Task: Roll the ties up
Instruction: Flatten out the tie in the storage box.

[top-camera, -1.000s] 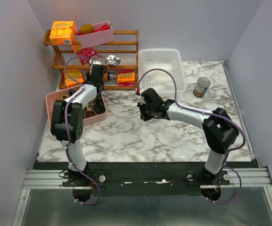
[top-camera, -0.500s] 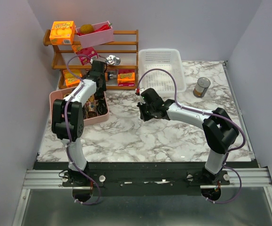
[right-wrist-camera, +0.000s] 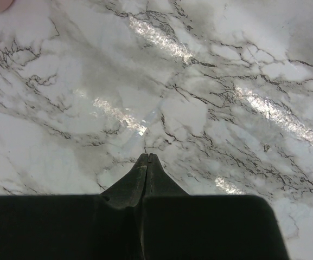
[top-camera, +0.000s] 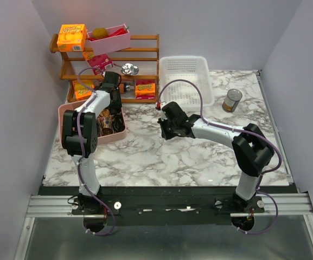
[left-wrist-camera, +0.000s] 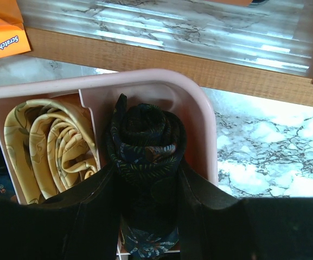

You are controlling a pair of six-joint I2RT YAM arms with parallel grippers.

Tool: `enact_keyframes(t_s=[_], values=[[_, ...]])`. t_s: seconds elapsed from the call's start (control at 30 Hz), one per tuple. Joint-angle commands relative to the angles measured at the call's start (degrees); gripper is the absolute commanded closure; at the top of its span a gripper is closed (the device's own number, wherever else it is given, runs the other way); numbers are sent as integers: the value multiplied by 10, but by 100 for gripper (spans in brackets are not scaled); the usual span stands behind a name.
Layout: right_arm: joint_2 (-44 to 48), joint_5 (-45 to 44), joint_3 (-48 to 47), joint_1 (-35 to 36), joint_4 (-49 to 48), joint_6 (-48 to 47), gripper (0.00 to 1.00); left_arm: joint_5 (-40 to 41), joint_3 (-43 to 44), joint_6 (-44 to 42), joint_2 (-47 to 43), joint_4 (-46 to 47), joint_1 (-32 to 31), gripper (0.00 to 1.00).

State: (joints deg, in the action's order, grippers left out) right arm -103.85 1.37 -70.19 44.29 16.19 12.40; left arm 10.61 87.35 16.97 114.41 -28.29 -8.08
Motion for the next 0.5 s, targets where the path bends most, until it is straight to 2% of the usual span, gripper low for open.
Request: enact_keyframes(t_s=[0.0, 0.13, 0.17, 0.23, 0.27, 0.37, 0.47], values=[[-14, 9, 1, 1, 0, -6, 94, -17, 7, 9, 28, -15, 0, 99], [-16, 11, -2, 1, 2, -6, 94, -14, 6, 15, -3, -15, 0, 86], [-15, 11, -2, 1, 2, -6, 94, -11, 5, 15, -9, -16, 0, 72], [-14, 11, -1, 1, 2, -6, 94, 0, 6, 15, -28, -18, 0, 54], [-14, 11, -1, 1, 1, -6, 94, 5, 6, 16, -34, -19, 0, 40], [-15, 14, -4, 1, 2, -7, 94, 16, -2, 17, -59, -11, 0, 22], [-16, 17, -4, 1, 2, -9, 94, 22, 1, 17, -72, -13, 0, 15]])
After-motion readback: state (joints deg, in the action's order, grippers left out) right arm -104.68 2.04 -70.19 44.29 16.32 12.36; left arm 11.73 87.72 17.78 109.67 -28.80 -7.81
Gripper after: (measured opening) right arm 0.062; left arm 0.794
